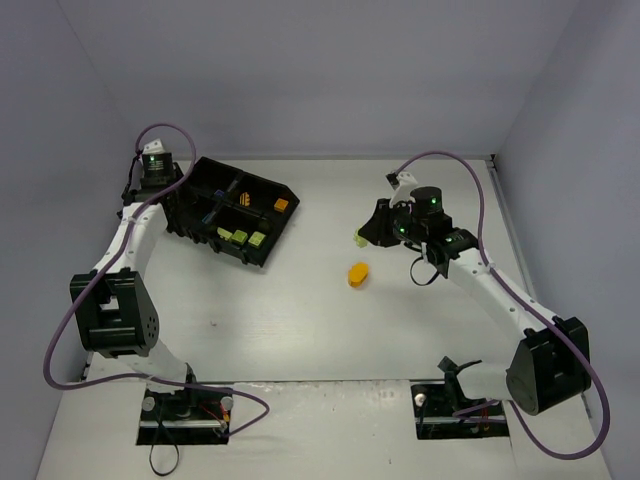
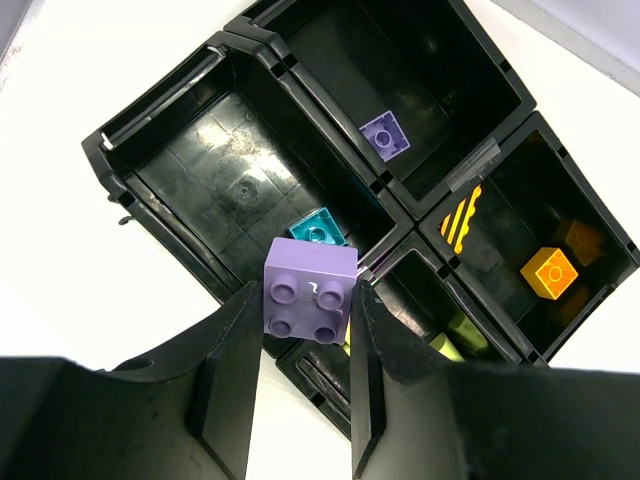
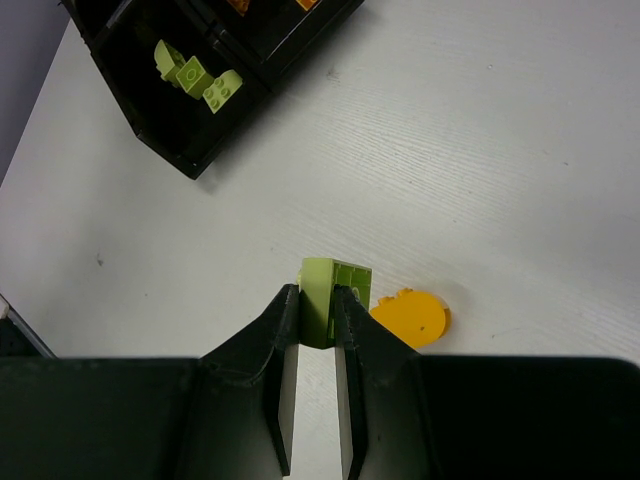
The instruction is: Sort the legos into containers by color
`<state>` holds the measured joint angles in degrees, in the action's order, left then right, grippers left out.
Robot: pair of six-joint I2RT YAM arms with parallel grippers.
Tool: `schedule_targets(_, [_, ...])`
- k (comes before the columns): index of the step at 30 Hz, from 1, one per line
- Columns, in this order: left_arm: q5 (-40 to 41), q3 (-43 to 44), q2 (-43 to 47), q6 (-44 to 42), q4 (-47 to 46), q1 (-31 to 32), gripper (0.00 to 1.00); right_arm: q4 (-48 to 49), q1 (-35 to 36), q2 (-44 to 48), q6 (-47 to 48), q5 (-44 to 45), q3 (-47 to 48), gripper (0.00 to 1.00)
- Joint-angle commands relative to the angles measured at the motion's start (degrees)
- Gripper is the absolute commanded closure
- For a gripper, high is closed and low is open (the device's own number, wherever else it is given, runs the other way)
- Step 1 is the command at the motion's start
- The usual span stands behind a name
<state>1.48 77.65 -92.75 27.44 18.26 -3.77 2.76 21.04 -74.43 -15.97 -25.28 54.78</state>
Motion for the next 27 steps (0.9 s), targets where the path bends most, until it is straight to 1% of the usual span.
schedule_targets(1, [0.1,2.7,1.8,-1.2,-0.7,-0.1,1.0,3.0,-0.3,2.5,0.8,0.5,0.1,1.0])
schedule_targets(22, [0.1,4.3,0.7,-2.9,-0.8,-0.1,1.0,1.5,-0.3,2.2,1.0,0.6,1.3,1.0])
schedule_targets(27, [-1.3,5.5,-0.1,-2.9,-1.3,-0.1,1.0,1.5,-0.3,2.6,1.5,0.6,1.0,1.0])
